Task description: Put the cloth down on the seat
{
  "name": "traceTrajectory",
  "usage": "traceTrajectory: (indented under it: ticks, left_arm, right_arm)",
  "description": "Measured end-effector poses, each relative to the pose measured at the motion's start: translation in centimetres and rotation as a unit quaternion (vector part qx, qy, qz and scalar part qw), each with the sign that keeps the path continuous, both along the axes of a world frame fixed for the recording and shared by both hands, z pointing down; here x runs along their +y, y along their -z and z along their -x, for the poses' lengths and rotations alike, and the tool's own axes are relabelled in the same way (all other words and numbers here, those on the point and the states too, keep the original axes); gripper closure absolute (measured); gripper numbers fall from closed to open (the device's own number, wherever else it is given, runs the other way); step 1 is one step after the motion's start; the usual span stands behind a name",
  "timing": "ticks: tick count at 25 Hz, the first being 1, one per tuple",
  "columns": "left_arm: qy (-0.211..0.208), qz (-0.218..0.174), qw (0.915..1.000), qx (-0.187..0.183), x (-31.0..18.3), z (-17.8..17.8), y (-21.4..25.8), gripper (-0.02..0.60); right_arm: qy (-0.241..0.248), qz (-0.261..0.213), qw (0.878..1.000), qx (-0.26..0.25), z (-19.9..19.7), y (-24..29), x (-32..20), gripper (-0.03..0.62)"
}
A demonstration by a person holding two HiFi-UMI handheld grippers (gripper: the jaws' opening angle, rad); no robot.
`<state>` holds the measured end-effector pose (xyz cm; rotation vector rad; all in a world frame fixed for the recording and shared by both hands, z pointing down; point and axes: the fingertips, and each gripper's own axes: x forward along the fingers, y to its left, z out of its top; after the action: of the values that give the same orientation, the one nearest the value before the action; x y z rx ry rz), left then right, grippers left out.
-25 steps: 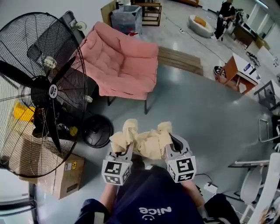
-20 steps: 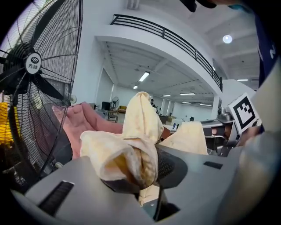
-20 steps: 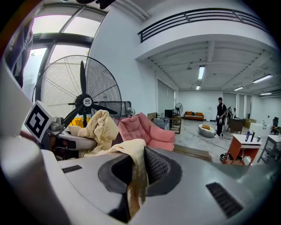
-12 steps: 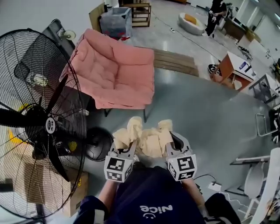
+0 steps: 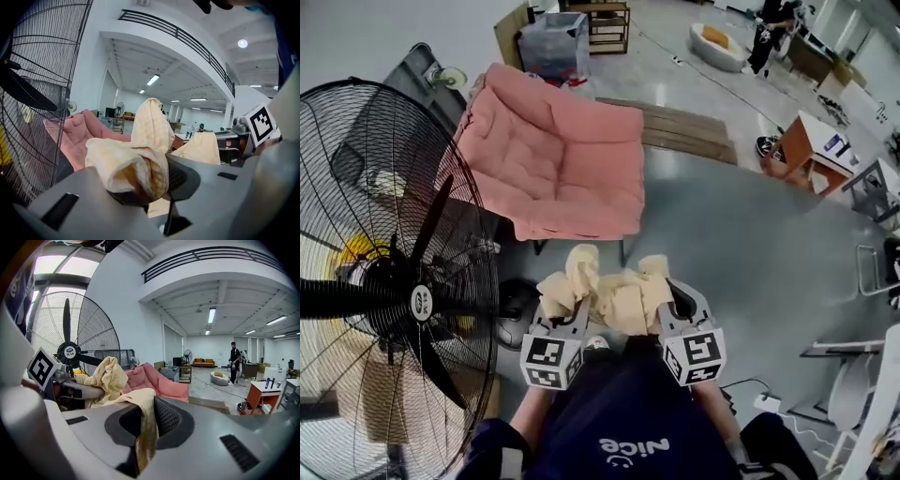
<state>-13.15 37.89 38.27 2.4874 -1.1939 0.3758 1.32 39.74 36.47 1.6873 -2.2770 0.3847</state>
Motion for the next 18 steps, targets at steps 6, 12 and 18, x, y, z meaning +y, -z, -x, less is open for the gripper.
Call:
traceTrajectory:
  ticks: [6,12,18]
  left_arm:
    - [0.049,0.014,0.9987,0.007,-4.1,-0.2,-0.5,0.495]
    - [0.086,0.013,0.9962,0.008,-9.1,-2.5,-1.1,0.495]
    - [0.124,0.014,0.9921,-0.004,-14.9,-4.8,-1.5,0.495]
  right_arm:
    - [0.032,-0.004,0.999,-0.001,-0.6,0.4,-5.1,0.534]
    - [0.075,-0.008,0.997,-0.007,-2.6,0.1,-12.3,0.534]
    - [0.119,-0.006,0.993,-0.016,-4.6,-0.4,-19.5,0.534]
